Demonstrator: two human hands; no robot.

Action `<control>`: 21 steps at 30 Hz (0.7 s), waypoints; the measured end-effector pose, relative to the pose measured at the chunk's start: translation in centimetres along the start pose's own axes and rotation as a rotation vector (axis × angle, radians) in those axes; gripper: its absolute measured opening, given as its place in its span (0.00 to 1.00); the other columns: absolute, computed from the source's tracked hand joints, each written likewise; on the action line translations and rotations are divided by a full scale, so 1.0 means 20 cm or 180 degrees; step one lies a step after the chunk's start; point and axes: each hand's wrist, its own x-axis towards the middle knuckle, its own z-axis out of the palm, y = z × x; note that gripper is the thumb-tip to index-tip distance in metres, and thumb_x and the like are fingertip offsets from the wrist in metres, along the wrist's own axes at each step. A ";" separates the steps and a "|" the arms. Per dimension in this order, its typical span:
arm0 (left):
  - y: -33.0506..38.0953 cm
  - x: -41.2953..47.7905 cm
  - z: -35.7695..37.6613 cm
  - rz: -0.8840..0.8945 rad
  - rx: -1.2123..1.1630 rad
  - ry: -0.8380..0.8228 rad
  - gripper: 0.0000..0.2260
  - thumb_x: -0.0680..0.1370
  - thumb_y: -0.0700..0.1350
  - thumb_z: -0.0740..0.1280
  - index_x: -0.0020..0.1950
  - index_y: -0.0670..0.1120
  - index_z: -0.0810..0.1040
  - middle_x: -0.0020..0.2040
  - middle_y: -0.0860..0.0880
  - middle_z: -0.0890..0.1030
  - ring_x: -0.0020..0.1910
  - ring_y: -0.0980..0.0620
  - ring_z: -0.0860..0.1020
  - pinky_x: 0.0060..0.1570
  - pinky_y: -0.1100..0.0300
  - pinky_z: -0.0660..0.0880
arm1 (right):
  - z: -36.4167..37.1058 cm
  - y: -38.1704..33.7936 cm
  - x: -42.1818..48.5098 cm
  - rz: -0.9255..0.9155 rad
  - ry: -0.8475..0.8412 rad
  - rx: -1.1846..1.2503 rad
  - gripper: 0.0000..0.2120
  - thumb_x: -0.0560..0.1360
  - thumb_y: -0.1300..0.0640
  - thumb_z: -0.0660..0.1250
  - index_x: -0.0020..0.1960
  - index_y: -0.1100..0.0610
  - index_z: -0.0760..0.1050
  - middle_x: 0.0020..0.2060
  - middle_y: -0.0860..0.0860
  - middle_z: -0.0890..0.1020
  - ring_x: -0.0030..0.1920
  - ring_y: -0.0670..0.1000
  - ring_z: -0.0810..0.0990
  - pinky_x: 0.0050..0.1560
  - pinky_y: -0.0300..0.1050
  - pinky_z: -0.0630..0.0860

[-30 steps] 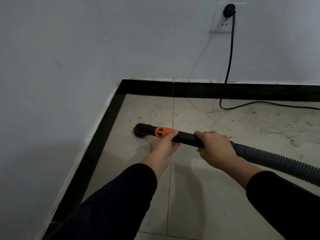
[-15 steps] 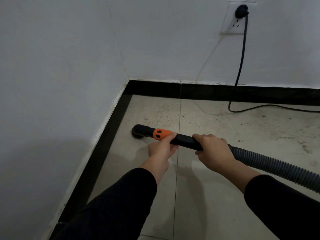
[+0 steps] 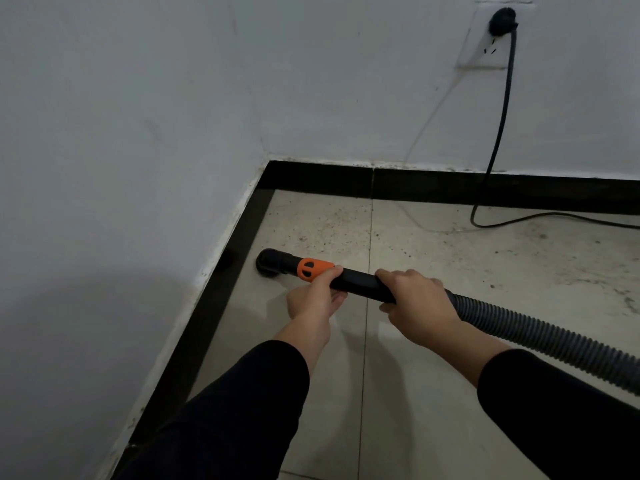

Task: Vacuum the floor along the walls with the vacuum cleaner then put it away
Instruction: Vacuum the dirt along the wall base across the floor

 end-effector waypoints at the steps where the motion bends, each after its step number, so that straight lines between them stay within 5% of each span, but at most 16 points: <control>1: 0.01 0.01 -0.01 0.0008 0.0002 0.0008 0.12 0.69 0.41 0.78 0.46 0.40 0.78 0.41 0.41 0.85 0.36 0.51 0.85 0.37 0.64 0.81 | 0.00 -0.01 0.00 0.0000 -0.0004 -0.0002 0.12 0.77 0.55 0.65 0.58 0.51 0.68 0.50 0.48 0.77 0.53 0.53 0.74 0.52 0.52 0.69; 21: 0.04 0.12 -0.11 0.0096 -0.0137 0.0056 0.12 0.68 0.38 0.76 0.49 0.37 0.80 0.42 0.39 0.85 0.39 0.47 0.85 0.40 0.61 0.82 | 0.09 -0.13 0.04 -0.0078 -0.0013 -0.0121 0.18 0.78 0.54 0.64 0.66 0.50 0.64 0.56 0.48 0.77 0.58 0.53 0.73 0.58 0.55 0.68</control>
